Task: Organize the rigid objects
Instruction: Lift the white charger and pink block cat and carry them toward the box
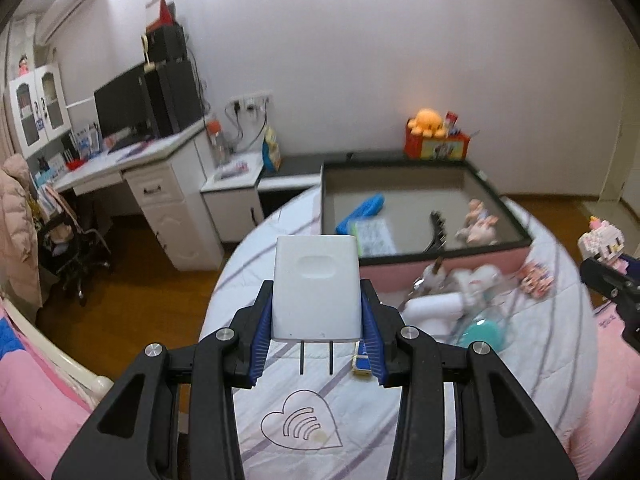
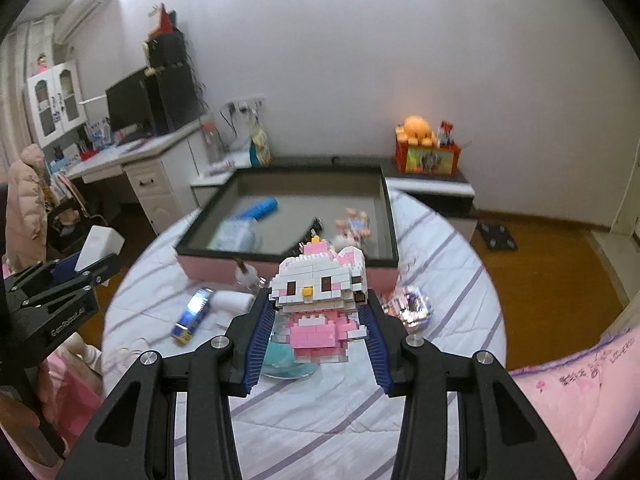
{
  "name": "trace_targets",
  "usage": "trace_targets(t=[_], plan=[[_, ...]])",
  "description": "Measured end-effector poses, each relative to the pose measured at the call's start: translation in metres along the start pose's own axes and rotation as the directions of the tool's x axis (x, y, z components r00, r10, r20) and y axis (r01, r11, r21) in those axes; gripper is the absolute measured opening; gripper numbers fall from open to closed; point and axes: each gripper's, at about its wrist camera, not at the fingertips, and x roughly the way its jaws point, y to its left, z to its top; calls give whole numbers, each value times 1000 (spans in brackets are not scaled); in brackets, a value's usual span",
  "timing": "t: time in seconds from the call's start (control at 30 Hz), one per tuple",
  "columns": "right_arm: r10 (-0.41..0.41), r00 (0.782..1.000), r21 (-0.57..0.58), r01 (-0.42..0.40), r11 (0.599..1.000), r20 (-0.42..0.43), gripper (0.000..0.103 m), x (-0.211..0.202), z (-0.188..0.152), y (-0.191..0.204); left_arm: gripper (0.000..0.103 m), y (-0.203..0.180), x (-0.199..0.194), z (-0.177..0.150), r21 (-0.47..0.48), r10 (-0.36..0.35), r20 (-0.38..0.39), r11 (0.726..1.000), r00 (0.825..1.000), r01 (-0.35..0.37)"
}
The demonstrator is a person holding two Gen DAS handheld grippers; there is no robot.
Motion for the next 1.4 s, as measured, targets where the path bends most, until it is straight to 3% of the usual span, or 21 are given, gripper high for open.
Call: trace_targets(t=[0.2,0.5,0.97,1.4], plan=[[7,997,-35,-4,999,79,45,-37,-1,16,41,-6,-41,3,24,-47,82,999,996,45],[23,992,-43,-18,999,121,45,-61,-12,26,41,-9,-71,-3,32,-40,138,999,990,36],[9,992,-27,-5,1000,125,45,-61,-13,23,41,-20,-66,-5,47,-70,119,997,990,65],[12,992,-17,-10,1000,128,45,-41,1,17,41,-21,-42,15,40,-57,116,998,992,52]])
